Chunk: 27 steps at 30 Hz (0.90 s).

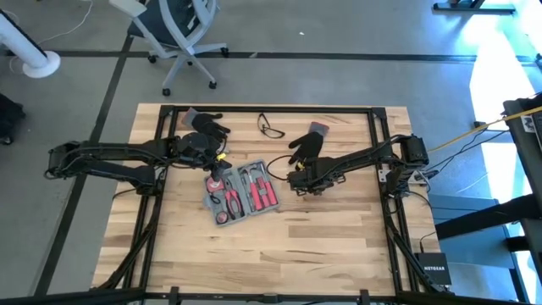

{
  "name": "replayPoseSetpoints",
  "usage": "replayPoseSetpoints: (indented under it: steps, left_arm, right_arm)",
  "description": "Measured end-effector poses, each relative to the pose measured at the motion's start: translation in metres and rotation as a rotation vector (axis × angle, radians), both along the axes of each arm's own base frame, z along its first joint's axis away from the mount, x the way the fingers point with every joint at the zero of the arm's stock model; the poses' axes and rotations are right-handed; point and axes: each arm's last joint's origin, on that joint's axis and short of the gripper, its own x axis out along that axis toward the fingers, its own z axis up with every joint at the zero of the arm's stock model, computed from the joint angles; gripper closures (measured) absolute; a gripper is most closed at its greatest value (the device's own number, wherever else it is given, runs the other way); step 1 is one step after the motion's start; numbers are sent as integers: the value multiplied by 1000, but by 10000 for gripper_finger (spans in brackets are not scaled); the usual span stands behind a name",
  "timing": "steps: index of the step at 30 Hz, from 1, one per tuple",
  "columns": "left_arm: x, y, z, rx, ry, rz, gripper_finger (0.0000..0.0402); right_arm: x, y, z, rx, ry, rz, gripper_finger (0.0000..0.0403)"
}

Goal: Prefit tool cases

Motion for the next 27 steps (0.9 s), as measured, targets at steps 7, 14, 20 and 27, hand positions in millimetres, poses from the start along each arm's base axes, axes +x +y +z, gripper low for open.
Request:
replayPoseSetpoints:
  steps: [7,14,20,27]
  left_arm:
    - [0,0,0,18,3,-15,401]
    - [0,0,0,14,3,-12,402]
    - [0,0,0,17,5,-14,401]
    - [0,0,0,18,6,-16,401]
  right_arm:
    - [6,2,4,49,-34,56,229]
    - [16,2,22,51,-55,151,205]
    - [14,1,21,50,-44,161,182]
    - [18,-16,19,133,-76,290,156]
